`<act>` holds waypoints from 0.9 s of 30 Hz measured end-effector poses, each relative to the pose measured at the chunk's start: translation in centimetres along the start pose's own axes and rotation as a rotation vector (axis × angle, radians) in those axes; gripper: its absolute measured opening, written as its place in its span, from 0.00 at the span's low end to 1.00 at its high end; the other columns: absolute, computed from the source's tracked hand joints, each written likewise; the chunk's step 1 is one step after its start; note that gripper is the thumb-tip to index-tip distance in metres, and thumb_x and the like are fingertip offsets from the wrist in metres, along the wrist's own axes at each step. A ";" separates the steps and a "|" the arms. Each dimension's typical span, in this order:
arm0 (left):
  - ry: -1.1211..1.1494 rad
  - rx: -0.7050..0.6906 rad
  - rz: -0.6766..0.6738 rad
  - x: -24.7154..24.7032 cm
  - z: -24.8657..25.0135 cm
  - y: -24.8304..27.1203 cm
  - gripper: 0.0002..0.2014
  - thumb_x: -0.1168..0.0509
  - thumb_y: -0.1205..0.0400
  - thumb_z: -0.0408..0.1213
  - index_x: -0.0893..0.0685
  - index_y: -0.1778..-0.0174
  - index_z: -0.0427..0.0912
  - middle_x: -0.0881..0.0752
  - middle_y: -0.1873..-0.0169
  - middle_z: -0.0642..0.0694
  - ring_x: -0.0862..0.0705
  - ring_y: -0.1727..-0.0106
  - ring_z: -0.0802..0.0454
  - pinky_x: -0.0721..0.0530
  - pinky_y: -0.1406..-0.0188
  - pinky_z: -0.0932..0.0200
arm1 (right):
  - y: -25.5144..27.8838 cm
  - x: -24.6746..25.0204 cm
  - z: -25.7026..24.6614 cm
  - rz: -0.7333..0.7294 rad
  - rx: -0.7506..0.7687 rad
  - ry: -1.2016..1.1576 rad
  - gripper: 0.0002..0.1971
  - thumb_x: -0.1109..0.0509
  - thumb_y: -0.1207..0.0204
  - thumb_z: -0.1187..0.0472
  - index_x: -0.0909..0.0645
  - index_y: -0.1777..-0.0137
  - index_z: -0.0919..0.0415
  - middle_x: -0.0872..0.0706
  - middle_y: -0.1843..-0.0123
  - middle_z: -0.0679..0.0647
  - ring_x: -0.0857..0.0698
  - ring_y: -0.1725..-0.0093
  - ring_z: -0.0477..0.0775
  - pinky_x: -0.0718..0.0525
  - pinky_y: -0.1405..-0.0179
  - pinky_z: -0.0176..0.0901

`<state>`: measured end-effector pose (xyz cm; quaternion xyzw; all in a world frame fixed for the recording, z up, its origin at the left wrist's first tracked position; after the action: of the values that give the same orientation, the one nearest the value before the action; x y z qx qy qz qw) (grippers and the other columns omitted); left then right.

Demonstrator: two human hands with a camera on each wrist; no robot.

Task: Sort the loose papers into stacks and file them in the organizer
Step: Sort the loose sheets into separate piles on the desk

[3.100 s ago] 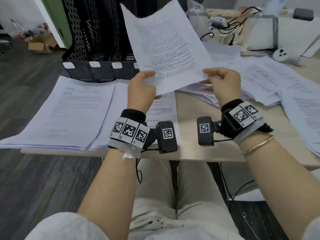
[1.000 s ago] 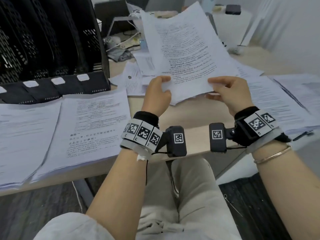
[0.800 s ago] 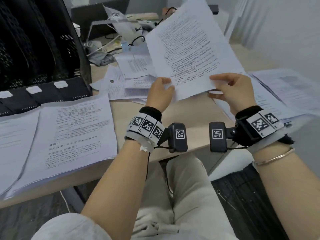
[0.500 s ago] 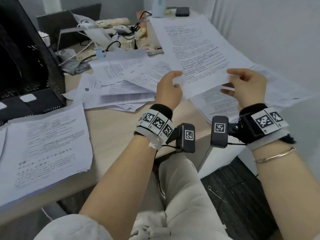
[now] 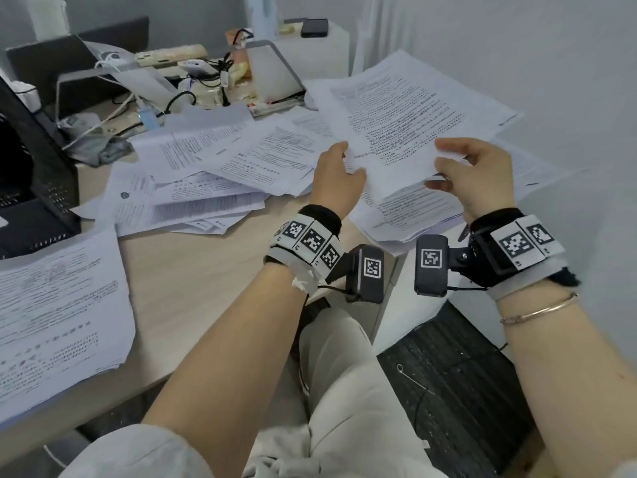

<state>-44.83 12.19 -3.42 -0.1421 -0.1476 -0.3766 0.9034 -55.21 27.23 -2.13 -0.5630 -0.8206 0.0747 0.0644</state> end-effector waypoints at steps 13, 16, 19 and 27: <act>-0.046 0.058 -0.060 -2.6 -0.4 1.8 0.28 0.35 0.21 0.28 0.32 0.24 0.35 0.27 0.28 0.41 0.24 0.30 0.44 0.27 0.28 0.53 | -0.3 2.4 1.7 0.142 -0.008 0.203 0.19 0.37 0.27 0.74 0.17 0.39 0.59 0.20 0.36 0.50 0.18 0.65 0.41 0.13 0.67 0.32; -0.045 0.092 -0.078 -2.8 -0.9 2.6 0.26 0.36 0.21 0.27 0.31 0.25 0.35 0.24 0.34 0.42 0.24 0.34 0.47 0.23 0.34 0.58 | -0.3 2.5 2.1 0.160 0.005 0.244 0.21 0.38 0.28 0.75 0.18 0.38 0.59 0.20 0.37 0.50 0.20 0.69 0.41 0.11 0.57 0.42; -0.037 0.102 -0.102 -2.7 -0.8 3.4 0.16 0.36 0.21 0.26 0.27 0.40 0.42 0.25 0.54 0.51 0.23 0.48 0.51 0.17 0.51 0.59 | -0.5 2.4 2.2 0.185 0.001 0.257 0.21 0.36 0.29 0.75 0.19 0.38 0.57 0.22 0.40 0.49 0.20 0.66 0.43 0.13 0.49 0.48; -0.211 0.202 -0.274 -1.0 -1.7 3.9 0.22 0.34 0.19 0.40 0.25 0.30 0.37 0.23 0.32 0.41 0.22 0.34 0.45 0.21 0.35 0.52 | 0.0 1.2 1.5 0.168 0.033 0.344 0.19 0.33 0.30 0.70 0.20 0.41 0.51 0.26 0.29 0.52 0.18 0.45 0.52 0.29 0.63 0.13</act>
<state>-42.41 14.86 -5.96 -0.0679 -0.2966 -0.4625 0.8328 -55.93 28.26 -3.57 -0.6330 -0.7461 -0.0042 0.2065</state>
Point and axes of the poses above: each hand's wrist, its own y-axis away from the middle knuckle, its own x-axis out of the back of the hand, z = x × y, the point moved 2 cm from there along -y, towards the middle knuckle
